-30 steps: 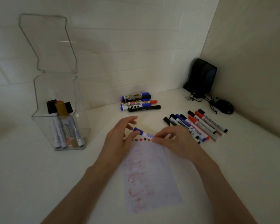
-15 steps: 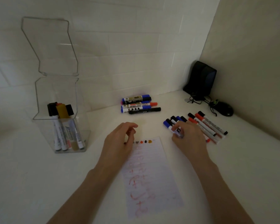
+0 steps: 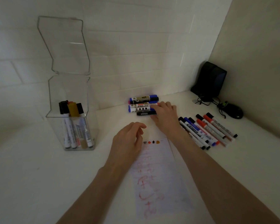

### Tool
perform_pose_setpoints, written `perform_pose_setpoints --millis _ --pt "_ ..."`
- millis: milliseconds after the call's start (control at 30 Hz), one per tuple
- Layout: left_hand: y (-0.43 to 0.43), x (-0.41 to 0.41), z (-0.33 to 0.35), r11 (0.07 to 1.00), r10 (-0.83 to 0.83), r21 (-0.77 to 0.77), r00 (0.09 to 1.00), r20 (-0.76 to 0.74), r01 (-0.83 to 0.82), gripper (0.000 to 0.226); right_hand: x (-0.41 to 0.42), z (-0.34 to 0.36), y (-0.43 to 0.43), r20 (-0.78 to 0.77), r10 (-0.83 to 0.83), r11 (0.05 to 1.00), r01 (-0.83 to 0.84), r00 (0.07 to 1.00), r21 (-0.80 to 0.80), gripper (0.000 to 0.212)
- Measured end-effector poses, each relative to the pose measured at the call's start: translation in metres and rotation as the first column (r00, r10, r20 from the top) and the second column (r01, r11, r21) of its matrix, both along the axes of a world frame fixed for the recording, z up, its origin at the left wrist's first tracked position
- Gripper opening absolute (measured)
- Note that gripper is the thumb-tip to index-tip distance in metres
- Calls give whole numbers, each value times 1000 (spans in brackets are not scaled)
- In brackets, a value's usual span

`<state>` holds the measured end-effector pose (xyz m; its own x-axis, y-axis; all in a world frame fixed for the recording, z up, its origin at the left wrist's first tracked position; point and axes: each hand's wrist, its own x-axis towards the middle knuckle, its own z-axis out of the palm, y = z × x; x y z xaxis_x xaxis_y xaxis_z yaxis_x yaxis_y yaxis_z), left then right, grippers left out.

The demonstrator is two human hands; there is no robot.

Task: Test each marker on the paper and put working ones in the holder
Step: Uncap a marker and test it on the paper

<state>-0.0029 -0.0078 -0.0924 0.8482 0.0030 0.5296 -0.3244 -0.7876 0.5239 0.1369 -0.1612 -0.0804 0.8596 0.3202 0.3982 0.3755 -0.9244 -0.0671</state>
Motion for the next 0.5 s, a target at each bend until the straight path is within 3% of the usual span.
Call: perform_pose_setpoints --millis 200,267,300,333,400,500 --pt "-1 0 -1 1000 0 -19 1000 20 0 32 3 -1 -3 51 19 999 -17 998 -42 24" --pt "-1 0 0 998 9 -55 1000 11 -9 28 -6 -1 -2 112 69 993 -79 991 85 20" --pt "-2 1 0 996 18 -82 1000 -2 -19 24 -16 4 0 76 89 969 -104 993 223 19" --pt "-2 0 1 994 27 -109 1000 -13 -29 21 -28 9 2 -21 110 915 -93 994 393 19" --pt "-3 0 4 986 32 -160 999 -41 -38 24 -52 19 6 -261 230 707 23 938 707 18" --pt "-6 1 6 981 -49 -192 987 -151 19 34 -86 29 1 -351 367 466 157 862 871 22"
